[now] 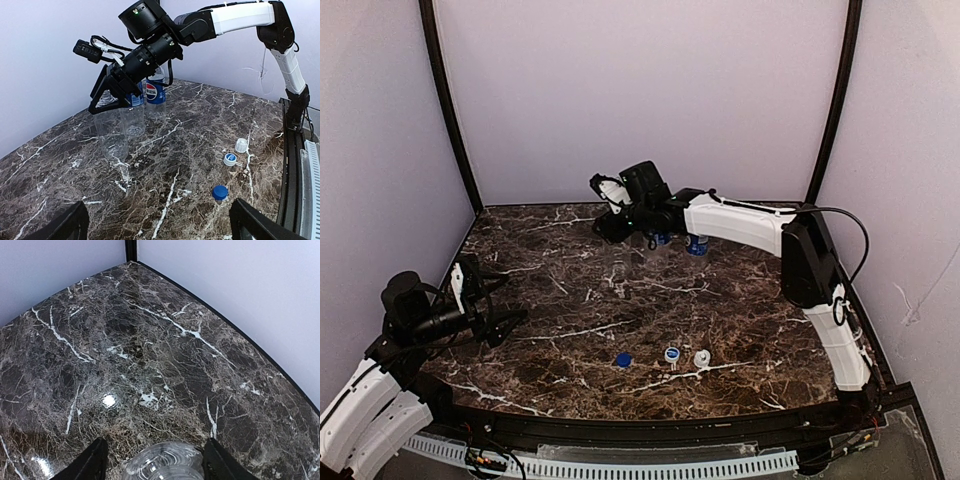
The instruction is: Unscrew the bottle caps
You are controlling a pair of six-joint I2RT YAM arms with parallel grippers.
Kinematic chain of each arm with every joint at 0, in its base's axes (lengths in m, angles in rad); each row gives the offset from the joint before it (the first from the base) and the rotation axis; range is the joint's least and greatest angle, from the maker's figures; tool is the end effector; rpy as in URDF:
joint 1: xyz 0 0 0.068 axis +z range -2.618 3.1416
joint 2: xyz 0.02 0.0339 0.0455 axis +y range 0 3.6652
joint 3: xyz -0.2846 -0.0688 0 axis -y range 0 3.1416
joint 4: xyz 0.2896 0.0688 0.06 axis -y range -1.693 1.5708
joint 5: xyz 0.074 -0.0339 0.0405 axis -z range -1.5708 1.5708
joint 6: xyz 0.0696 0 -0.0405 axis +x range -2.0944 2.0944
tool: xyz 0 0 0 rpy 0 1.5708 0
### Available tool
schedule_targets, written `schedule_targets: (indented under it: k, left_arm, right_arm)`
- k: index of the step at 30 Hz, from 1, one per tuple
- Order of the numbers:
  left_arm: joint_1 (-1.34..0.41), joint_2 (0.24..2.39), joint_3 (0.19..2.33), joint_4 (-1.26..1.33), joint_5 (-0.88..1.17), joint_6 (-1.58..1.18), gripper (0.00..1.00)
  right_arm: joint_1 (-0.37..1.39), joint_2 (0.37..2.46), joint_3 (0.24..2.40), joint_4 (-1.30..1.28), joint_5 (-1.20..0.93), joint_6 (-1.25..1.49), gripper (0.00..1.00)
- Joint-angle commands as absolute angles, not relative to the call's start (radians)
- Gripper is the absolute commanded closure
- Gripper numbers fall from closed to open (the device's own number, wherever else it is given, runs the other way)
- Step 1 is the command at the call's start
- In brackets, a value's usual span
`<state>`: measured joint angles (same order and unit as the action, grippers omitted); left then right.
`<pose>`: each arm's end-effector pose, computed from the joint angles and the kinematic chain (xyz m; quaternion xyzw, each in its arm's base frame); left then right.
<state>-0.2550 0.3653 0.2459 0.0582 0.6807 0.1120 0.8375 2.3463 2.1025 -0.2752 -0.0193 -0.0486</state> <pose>0.1599 -0.0870 0.2324 0.3502 0.6334 -0.2887 0.6268 0.4270 0.4760 0.2338 -0.3751 0.7793 0.2006 0.4602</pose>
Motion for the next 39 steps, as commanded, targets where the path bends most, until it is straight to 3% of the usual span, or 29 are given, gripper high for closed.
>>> schedule_targets:
  k: [1, 7, 11, 15, 21, 25, 35, 39]
  left_arm:
    - [-0.246, 0.367, 0.236, 0.067, 0.709, 0.118, 0.01]
    - [-0.247, 0.368, 0.236, 0.066, 0.716, 0.119, 0.01]
    - [-0.245, 0.370, 0.236, 0.064, 0.718, 0.122, 0.01]
    - [-0.241, 0.371, 0.236, 0.061, 0.714, 0.124, 0.01]
    - [-0.234, 0.369, 0.237, 0.059, 0.704, 0.127, 0.01]
    - [-0.226, 0.368, 0.237, 0.058, 0.687, 0.128, 0.01]
    - [-0.182, 0.380, 0.238, 0.055, 0.572, 0.147, 0.01]
    - [-0.163, 0.395, 0.235, 0.044, 0.576, 0.168, 0.01]
  right_arm:
    - [0.840, 2.333, 2.156, -0.292, -0.032, -0.052, 0.31]
    - [0.841, 2.300, 2.206, -0.302, -0.053, -0.088, 0.17]
    - [0.841, 2.262, 2.253, -0.314, -0.074, -0.109, 0.02]
    - [0.834, 2.169, 2.271, -0.320, -0.089, -0.137, 0.01]
    - [0.720, 1.932, 2.159, -0.385, 0.059, -0.052, 0.01]
    - [0.575, 1.719, 1.912, -0.417, 0.191, 0.055, 0.01]
    - [0.101, 1.118, 1.061, -0.428, 0.140, 0.222, 0.01]
    - [0.025, 0.937, 0.794, -0.387, 0.159, 0.195, 0.01]
